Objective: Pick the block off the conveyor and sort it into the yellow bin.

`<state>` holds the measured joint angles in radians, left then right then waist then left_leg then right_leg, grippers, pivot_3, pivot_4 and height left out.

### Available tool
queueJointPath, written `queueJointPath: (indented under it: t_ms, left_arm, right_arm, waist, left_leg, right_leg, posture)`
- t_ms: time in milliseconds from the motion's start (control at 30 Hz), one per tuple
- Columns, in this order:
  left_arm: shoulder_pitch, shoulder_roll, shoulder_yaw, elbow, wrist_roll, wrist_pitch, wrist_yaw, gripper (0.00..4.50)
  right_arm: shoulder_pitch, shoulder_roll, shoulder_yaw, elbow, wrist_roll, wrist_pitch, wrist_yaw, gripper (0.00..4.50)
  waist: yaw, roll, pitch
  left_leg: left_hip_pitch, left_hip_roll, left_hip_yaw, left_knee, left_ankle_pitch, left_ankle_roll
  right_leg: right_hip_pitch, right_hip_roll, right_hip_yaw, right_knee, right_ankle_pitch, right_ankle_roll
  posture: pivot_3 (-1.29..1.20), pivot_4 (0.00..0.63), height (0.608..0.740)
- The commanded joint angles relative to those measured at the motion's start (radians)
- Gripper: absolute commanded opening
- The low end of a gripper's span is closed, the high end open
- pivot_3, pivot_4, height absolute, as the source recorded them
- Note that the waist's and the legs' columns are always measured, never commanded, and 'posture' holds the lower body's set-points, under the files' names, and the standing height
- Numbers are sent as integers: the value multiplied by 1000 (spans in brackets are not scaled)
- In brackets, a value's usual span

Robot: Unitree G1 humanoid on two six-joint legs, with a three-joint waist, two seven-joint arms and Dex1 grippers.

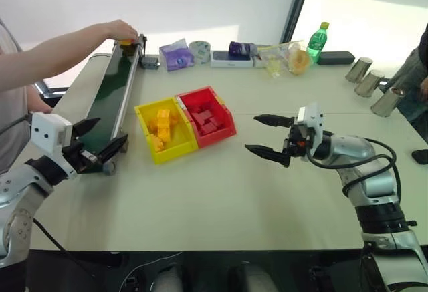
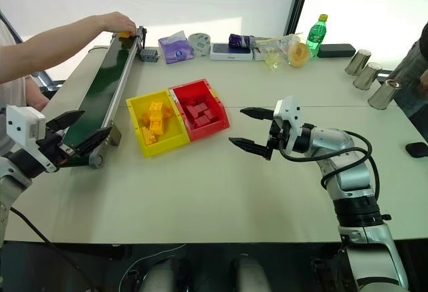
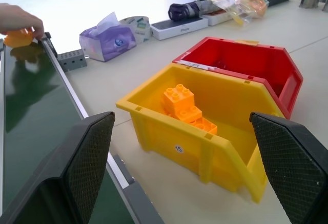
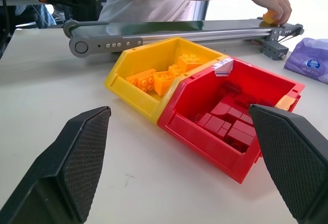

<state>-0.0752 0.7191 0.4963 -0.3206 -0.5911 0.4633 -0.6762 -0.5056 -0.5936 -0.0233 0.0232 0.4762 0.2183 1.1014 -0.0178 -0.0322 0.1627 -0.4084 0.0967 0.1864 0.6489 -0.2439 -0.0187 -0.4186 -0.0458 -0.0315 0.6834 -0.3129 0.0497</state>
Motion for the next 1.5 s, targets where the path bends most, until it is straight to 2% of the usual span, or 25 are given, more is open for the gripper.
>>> queueJointPath:
  t_ms: [33, 1033, 1233, 1333, 1500]
  left_arm:
    - [-15, 9, 11, -8, 3, -26, 1, 4450]
    - [18, -28, 17, -53, -12, -61, 38, 4450]
    - [120, -128, 105, -143, 30, -90, 187, 4450]
    - [234, -219, 160, -211, 74, -126, 272, 4450]
    - [386, -365, 177, -322, 50, -147, 348, 4450]
  right_arm:
    - [-12, -8, -31, -27, 8, -13, -2, 4500]
    - [-8, -7, -31, -24, 24, 6, 6, 4500]
    - [9, -3, -45, -43, 45, 22, -6, 4500]
    - [18, 2, -44, -51, 47, 25, -9, 4500]
    - [5, 17, -33, -31, 35, 18, -2, 4500]
  waist:
    - [0, 0, 0]
    - [0, 0, 0]
    - [-2, 0, 0]
    - [-5, 0, 0]
    - [2, 0, 0]
  left_leg:
    - [0, 0, 0, 0, 0, 0]
    - [0, 0, 0, 0, 0, 0]
    - [0, 0, 0, 0, 0, 0]
    - [0, 0, 0, 0, 0, 0]
    - [0, 0, 0, 1, -1, 2]
  right_leg:
    - [0, 0, 0, 0, 0, 0]
    - [0, 0, 0, 0, 0, 0]
    - [0, 0, 0, 0, 0, 0]
    - [0, 0, 1, 0, 0, 0]
    - [1, 0, 1, 0, 0, 0]
  posture:
    - [0, 150, 740]
    - [0, 150, 740]
    - [0, 150, 740]
    - [0, 150, 740]
    - [0, 150, 740]
